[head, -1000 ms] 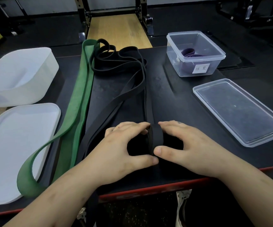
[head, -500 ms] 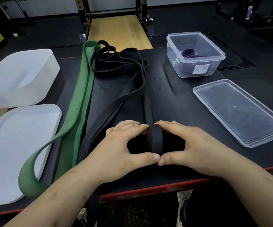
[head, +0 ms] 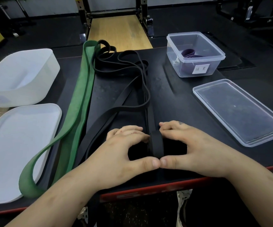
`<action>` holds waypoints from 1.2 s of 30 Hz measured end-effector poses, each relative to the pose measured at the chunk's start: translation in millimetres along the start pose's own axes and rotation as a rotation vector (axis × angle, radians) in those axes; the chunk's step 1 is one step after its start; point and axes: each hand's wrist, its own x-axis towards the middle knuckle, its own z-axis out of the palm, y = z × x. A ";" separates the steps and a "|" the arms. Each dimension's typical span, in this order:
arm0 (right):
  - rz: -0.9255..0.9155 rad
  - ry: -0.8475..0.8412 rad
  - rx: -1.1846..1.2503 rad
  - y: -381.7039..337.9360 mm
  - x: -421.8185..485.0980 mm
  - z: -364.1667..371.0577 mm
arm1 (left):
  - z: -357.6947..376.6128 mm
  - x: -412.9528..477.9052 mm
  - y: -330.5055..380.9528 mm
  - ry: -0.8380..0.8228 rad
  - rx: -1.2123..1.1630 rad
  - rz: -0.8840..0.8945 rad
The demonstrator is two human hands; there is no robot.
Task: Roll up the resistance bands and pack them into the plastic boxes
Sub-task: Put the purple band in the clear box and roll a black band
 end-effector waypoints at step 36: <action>0.048 0.032 0.082 0.6 5.3 -0.3 | -104.9 105.9 -58.9 0.392 0.418 -0.798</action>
